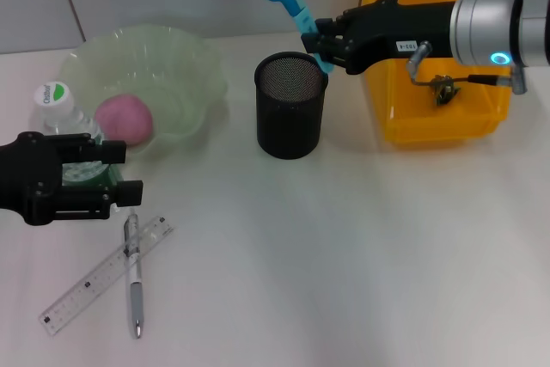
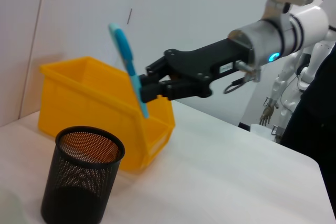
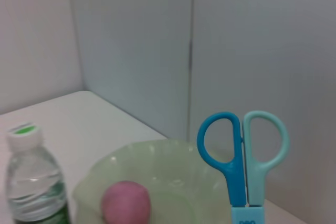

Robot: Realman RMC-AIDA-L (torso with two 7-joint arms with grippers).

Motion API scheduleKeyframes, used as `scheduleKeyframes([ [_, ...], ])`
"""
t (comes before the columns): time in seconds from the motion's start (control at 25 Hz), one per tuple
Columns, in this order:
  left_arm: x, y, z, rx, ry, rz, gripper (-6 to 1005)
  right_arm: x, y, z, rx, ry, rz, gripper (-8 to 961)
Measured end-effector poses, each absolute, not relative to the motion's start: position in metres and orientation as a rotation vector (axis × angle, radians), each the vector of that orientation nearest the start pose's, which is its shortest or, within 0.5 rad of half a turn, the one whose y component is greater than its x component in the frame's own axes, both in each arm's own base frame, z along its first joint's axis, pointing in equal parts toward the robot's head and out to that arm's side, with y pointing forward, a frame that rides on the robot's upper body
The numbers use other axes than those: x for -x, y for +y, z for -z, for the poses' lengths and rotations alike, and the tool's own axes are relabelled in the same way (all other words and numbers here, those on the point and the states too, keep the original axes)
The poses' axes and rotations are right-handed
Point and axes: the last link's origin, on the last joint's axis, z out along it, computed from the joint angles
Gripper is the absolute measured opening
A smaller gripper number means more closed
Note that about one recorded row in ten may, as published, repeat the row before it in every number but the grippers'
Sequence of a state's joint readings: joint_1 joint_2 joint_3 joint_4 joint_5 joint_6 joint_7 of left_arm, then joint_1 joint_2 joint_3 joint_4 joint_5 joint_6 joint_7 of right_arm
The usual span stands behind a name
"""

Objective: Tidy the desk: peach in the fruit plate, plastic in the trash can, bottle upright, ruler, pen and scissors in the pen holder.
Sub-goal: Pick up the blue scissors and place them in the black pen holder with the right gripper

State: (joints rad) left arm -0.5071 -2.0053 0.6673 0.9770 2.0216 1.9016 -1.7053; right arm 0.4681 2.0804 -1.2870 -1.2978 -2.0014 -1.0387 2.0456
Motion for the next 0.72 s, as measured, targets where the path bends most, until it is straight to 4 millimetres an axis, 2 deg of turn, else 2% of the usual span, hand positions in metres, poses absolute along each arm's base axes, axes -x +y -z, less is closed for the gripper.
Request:
scheduleKeyframes([
  [0.4, 0.238, 0.314, -0.074, 2.894, -0.692, 0.672, 753, -0.166, 0.408, -0.003, 2.443, 0.534, -0.515, 222],
  [0.72, 0.239, 0.312, -0.071, 2.900, -0.707, 0.687, 753, -0.177, 0.414, 0.012, 2.459, 0.564, -0.463, 226],
])
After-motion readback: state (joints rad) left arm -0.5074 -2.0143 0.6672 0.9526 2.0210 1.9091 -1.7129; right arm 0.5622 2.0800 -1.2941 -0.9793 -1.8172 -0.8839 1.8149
